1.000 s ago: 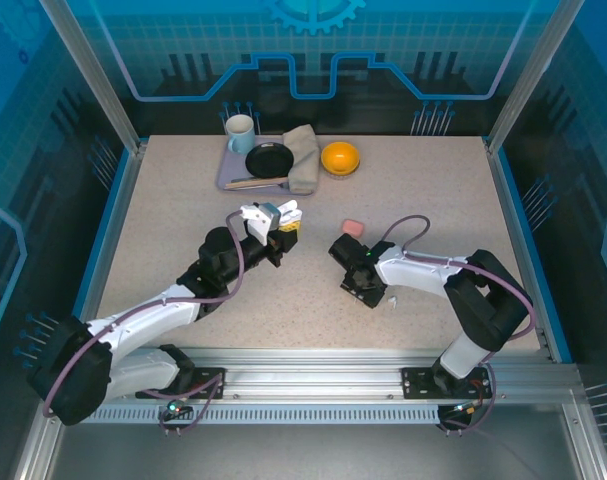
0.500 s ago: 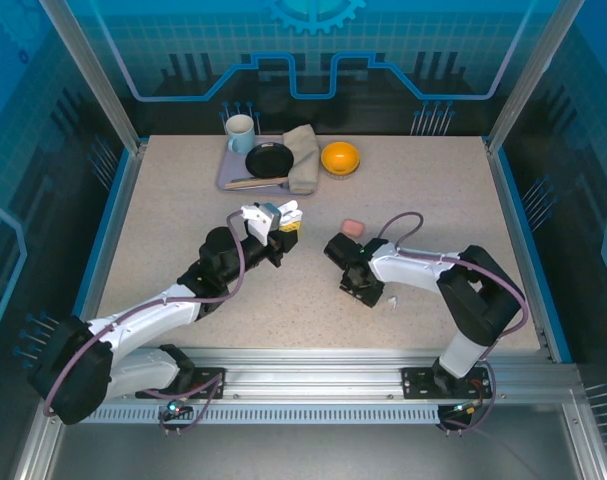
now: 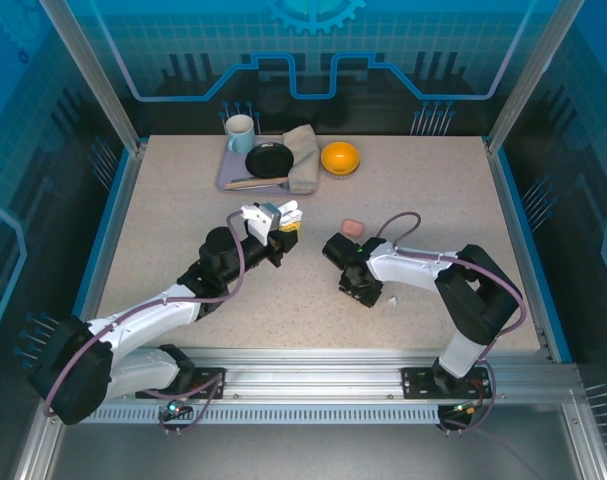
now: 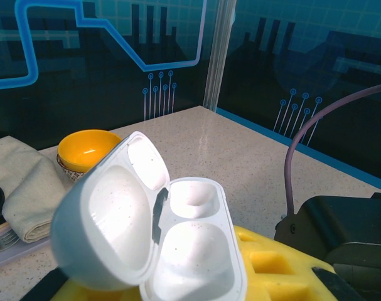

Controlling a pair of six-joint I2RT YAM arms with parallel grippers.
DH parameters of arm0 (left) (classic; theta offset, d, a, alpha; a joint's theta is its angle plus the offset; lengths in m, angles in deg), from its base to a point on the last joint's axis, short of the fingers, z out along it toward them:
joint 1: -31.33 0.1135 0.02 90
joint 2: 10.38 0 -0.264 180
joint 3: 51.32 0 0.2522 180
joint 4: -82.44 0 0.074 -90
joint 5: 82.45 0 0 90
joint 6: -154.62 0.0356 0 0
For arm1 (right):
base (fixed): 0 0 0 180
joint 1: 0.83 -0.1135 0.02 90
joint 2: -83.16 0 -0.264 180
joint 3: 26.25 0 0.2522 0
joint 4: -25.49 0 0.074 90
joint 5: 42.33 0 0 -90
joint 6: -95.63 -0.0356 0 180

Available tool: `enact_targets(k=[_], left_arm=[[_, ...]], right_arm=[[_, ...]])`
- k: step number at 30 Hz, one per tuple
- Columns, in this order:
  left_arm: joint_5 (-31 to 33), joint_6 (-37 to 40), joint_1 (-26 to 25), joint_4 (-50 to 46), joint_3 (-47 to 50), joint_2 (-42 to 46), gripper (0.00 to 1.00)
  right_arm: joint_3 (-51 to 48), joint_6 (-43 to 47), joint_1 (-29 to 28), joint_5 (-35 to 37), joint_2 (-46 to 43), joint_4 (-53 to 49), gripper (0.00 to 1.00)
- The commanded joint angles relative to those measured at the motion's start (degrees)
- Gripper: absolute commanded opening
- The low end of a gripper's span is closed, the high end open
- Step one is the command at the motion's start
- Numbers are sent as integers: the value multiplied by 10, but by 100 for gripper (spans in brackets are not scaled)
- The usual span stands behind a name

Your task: Insert wireless bluetooth earbuds into charging case

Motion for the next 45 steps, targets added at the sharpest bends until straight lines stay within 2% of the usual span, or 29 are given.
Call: enact_targets(k=[1,10,27,39,45], left_arm=[[-7,0,-5,4,-18,0,0],[-11,1,-5,-4,-22,3,0],[-19,2,-6,-14,-25,8,0],[-31,28,-6,-47,-21,29,0],[-27,27,-6,-44,-6,33,0]], right_arm=[[-3,-9,-19,-34,12,-23,42],[-9,13,-9,-20,22,-13,39],[-42,46,6,-11,-6,45,21],[-102,208,15,31,-101,139,20],[-130,280,16,64,-176,197,18]])
